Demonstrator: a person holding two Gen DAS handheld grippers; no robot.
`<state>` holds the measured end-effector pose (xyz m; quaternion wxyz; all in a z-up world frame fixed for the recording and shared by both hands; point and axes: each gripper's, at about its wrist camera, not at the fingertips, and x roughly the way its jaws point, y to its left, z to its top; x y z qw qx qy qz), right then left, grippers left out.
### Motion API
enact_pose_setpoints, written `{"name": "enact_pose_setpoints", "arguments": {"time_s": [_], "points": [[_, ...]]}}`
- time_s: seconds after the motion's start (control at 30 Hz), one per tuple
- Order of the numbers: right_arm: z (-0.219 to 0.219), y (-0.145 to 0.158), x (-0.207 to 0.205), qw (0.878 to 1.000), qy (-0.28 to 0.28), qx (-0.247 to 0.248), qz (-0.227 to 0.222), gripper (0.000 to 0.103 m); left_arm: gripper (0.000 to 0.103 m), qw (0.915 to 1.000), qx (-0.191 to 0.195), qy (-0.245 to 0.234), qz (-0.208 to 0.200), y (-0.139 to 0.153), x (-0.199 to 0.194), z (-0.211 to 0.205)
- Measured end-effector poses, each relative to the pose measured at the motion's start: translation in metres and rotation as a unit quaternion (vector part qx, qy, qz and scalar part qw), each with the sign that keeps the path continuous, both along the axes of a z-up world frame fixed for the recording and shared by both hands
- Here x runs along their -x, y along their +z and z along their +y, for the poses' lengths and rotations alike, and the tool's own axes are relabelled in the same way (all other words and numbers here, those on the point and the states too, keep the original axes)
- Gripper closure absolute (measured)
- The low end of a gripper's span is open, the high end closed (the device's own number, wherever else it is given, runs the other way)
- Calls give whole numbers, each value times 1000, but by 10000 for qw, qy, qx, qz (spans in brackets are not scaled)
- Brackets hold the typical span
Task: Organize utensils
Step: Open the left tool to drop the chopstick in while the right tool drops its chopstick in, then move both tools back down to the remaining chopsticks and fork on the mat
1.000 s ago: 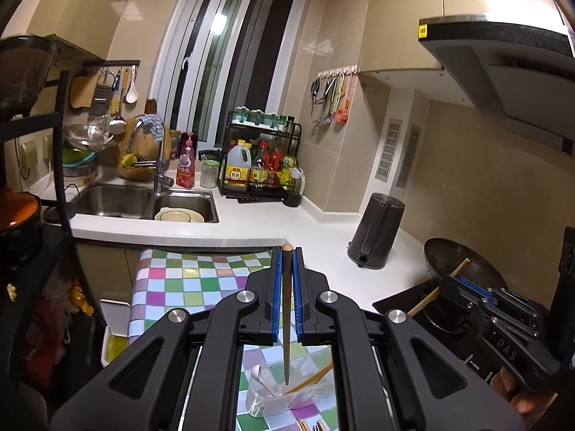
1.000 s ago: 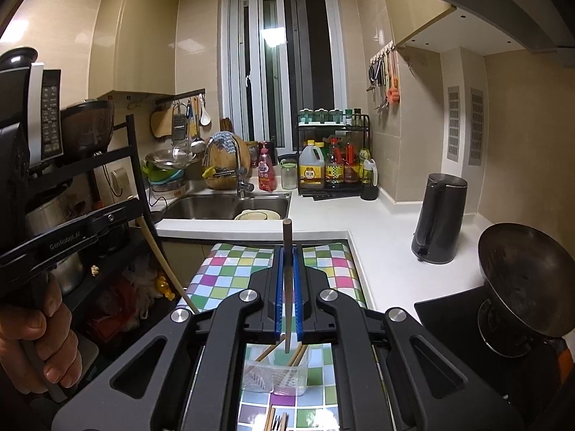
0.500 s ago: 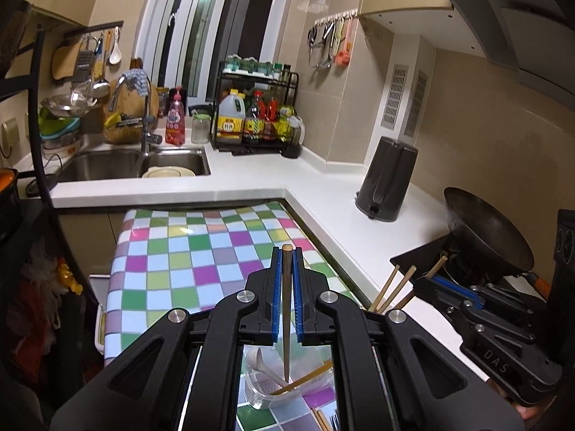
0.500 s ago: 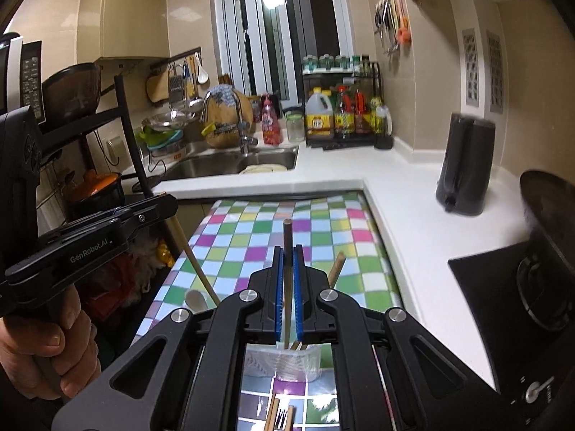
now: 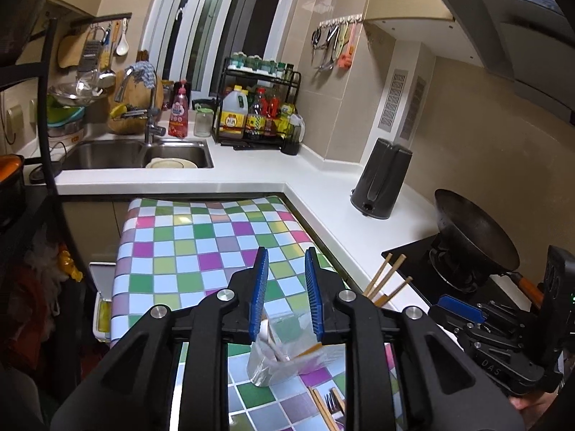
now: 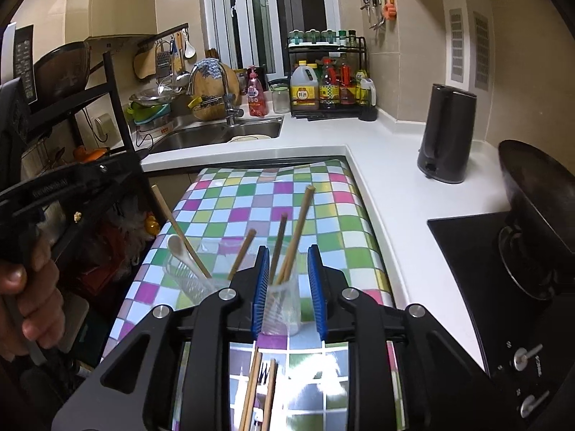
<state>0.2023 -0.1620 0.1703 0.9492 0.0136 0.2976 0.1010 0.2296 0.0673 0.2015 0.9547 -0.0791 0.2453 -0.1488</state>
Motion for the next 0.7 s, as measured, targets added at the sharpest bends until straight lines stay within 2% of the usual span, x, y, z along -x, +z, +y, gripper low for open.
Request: {"name": "enact_pose_setpoints", "arguments": {"time_s": [0.17, 0.3, 0.43, 0.57, 0.7], "points": [[-7, -6, 55, 9998, 5, 10, -203, 80, 82, 9998, -59, 95, -192, -6, 55, 7], [-5, -32, 101, 9997, 146, -5, -188, 80, 82, 9995, -212, 86, -233, -33, 107, 6], [-1, -80, 135, 9997, 175, -87, 177, 89, 86, 9994, -316, 61, -156, -71, 151, 4], [0, -131, 152, 9972, 72, -266, 696, 89, 86, 9992, -397, 49, -86, -115, 192, -7], [3, -168, 167, 9941, -48, -319, 1040, 87, 86, 9996, -169, 22, 205, -160, 212, -16]]}}
